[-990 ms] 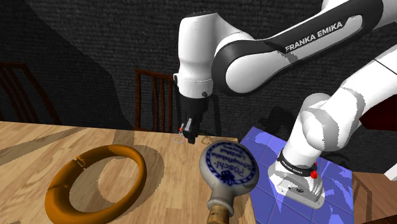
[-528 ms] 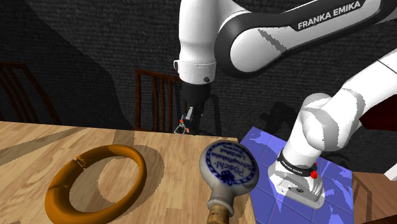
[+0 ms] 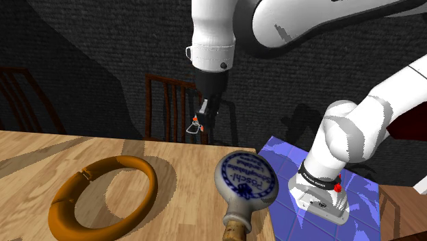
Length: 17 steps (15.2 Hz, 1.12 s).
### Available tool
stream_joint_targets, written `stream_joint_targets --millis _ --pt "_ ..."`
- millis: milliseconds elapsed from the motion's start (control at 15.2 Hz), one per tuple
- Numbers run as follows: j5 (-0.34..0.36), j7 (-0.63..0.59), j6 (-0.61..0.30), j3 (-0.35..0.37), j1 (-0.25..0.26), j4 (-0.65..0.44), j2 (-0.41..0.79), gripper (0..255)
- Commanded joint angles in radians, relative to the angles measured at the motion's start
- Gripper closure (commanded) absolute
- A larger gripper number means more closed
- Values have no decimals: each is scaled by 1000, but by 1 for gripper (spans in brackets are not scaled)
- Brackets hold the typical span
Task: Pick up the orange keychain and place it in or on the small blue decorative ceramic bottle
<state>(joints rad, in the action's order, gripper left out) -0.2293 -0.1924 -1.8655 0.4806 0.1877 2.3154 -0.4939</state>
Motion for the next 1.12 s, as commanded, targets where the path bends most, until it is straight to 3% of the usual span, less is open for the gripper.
stream_joint_targets --millis 0,528,1056 --pt "2 -1 30 -5 -1 -25 -4 255" --pt "13 -5 129 -21 -6 -122 -7 255" --pt "-93 -93 224 10 104 5 -246 255"
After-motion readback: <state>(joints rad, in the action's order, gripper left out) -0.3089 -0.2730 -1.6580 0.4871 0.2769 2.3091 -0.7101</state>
